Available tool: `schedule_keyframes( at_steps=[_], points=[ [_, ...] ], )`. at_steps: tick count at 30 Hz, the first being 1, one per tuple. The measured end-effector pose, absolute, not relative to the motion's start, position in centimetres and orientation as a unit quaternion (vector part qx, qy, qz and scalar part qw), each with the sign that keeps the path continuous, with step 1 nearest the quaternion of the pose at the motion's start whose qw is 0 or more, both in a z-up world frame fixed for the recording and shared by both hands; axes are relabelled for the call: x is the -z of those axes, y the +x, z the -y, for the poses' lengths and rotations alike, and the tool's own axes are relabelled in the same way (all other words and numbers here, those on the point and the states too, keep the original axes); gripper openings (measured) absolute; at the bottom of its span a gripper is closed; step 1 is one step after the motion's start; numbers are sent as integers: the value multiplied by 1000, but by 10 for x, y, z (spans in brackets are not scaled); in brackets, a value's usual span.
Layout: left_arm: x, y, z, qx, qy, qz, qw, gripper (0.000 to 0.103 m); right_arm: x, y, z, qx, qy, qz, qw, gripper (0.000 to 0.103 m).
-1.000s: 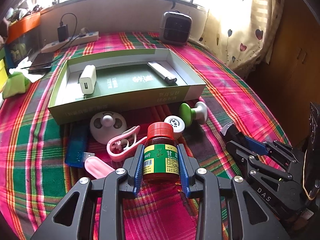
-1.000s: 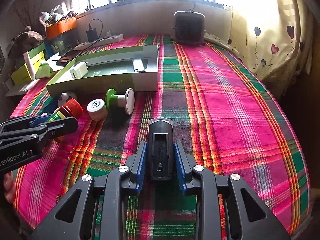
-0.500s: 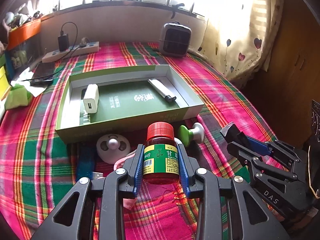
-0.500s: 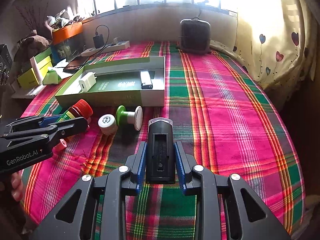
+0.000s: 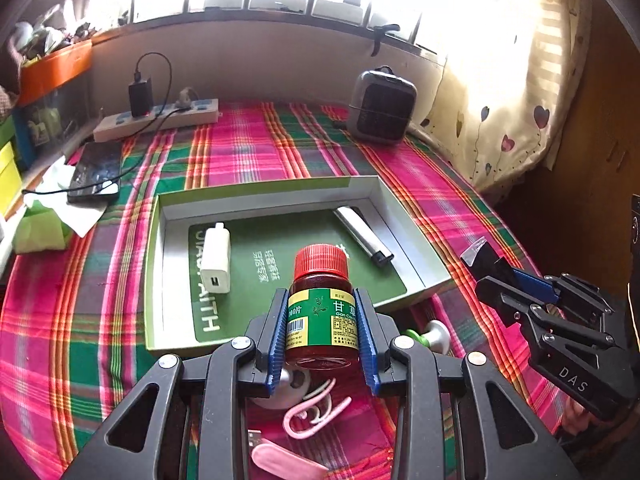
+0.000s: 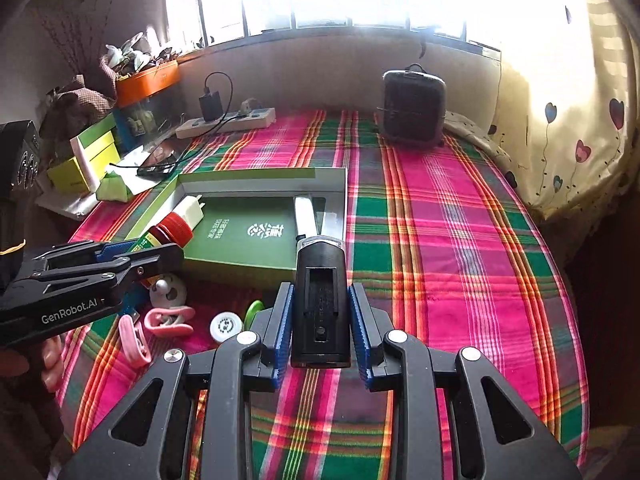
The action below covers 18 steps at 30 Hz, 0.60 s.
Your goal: Organize rigid objects
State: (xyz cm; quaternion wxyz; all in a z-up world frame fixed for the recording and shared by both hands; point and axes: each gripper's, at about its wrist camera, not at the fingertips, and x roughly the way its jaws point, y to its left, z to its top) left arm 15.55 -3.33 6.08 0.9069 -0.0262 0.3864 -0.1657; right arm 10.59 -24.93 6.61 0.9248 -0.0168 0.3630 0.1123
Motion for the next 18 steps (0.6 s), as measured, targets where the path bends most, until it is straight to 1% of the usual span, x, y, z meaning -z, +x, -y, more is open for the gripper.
schedule_keyframes(
  at_steps=[7,18],
  points=[
    [-62,188,31,151,-23,-390,908,31,-68,147,245,-119,-13,-375,919,29],
    [-43,231,32,124,-18,-411,903,31,-59,205,225,-131,-40,-395,908,29]
  ],
)
